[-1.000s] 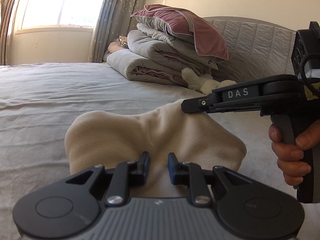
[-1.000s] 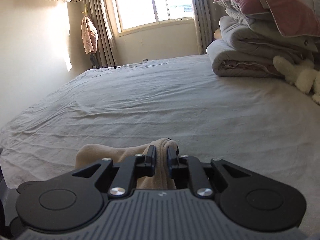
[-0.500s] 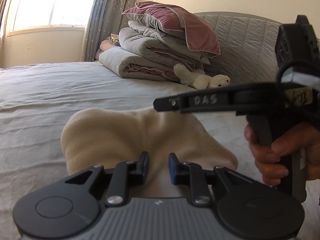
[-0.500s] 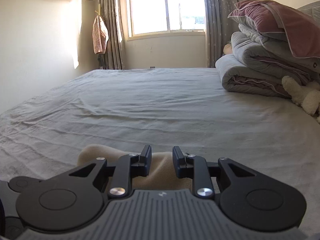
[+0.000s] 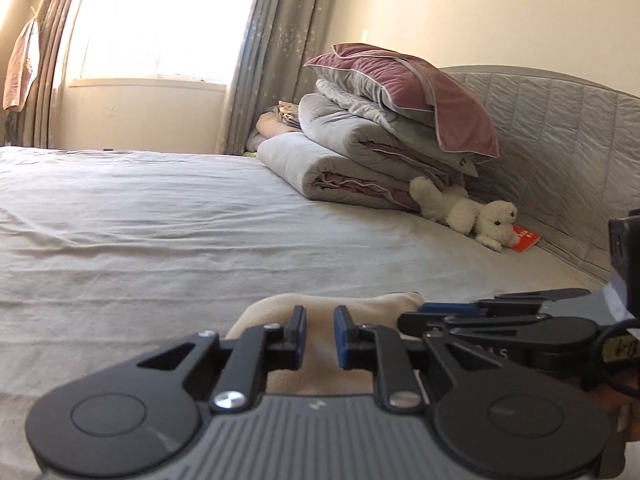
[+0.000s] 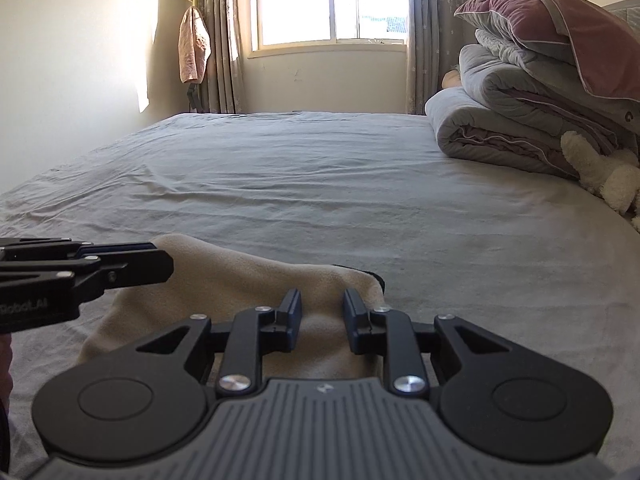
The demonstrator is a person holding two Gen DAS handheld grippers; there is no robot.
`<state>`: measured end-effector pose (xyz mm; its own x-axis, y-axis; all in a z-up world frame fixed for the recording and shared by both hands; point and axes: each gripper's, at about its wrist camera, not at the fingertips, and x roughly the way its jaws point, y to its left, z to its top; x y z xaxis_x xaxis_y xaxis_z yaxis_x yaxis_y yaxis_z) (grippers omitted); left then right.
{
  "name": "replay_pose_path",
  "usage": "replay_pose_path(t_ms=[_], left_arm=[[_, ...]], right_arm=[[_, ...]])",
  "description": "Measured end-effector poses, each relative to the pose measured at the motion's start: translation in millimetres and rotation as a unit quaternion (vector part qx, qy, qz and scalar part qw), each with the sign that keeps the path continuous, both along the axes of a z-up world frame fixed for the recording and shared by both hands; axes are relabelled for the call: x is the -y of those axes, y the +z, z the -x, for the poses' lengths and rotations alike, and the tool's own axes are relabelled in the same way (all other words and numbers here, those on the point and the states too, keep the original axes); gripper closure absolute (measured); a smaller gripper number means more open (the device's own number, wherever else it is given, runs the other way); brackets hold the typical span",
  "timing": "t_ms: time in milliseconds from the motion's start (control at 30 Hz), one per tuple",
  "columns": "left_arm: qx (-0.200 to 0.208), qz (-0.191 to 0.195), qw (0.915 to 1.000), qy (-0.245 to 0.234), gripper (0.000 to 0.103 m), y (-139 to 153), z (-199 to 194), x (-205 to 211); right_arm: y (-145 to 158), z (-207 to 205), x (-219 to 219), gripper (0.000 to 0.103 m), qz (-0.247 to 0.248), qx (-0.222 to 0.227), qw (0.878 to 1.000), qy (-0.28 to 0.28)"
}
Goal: Fold clothes
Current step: 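Lay the folded bundle down and open both grippers, then position both grippers at the two ends of the beige-and-black bundle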
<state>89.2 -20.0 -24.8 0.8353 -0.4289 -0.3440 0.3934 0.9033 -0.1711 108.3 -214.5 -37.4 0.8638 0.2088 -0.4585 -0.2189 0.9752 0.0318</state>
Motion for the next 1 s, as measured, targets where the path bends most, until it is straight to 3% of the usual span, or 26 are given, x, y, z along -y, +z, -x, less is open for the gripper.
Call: replay_pose_path(t_ms=[267,467,867,1000], left_arm=[[0.02,0.004,0.9996,0.017,0.087,3.3,-0.3,-0.6],[0.012,0.002,0.9996,0.025,0.087,-1.9,-5.9,-1.7],[0.004,-0.016,0.9998,0.015,0.087,-15.6,-4.7,8.8],[-0.009,-0.006,0.9999,0.012,0.087,-19.7,-8.2,6.4]], right_arm=[[3.0,4.0,-5.2,0.077,0.019,0.016,1.0,0.001],[5.3,7.0,-9.2,0.073,0.033,0.029,0.999,0.002],[-3.7,-1.0,0.3,0.071,0.014,0.007,1.0,-0.015],[-6.7,-3.7,3.6,0.072,0.008,0.0,1.0,-0.021]])
